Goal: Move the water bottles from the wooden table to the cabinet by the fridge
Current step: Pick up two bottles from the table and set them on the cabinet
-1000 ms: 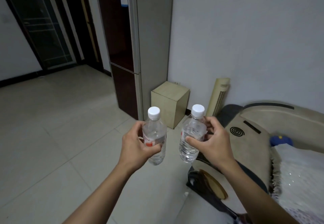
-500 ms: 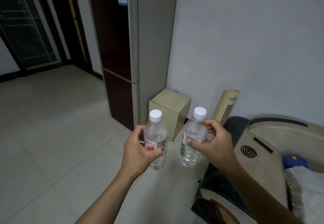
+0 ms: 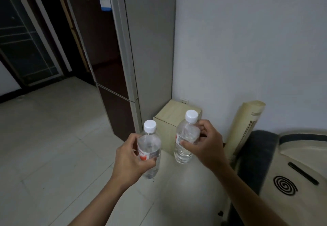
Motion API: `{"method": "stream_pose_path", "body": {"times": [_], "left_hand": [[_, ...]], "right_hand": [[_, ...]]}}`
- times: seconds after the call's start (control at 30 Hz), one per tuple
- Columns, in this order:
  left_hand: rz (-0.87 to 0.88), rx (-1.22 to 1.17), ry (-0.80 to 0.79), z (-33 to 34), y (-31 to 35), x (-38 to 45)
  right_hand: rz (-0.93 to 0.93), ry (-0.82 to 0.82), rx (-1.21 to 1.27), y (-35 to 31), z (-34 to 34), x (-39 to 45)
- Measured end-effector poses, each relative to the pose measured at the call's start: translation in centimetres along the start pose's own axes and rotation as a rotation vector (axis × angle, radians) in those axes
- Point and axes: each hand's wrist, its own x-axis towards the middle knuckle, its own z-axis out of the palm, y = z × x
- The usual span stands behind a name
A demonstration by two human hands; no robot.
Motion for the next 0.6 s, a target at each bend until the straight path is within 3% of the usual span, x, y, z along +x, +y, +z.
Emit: {"method": "stream_pose_path", "body": {"times": [0.6], "left_hand": [[0.049,-0.164,-0.135,9.0,-7.5,30.7]], "right_hand": [[0.051,0.097,-0.141,7.5,6.7,25.4]]}}
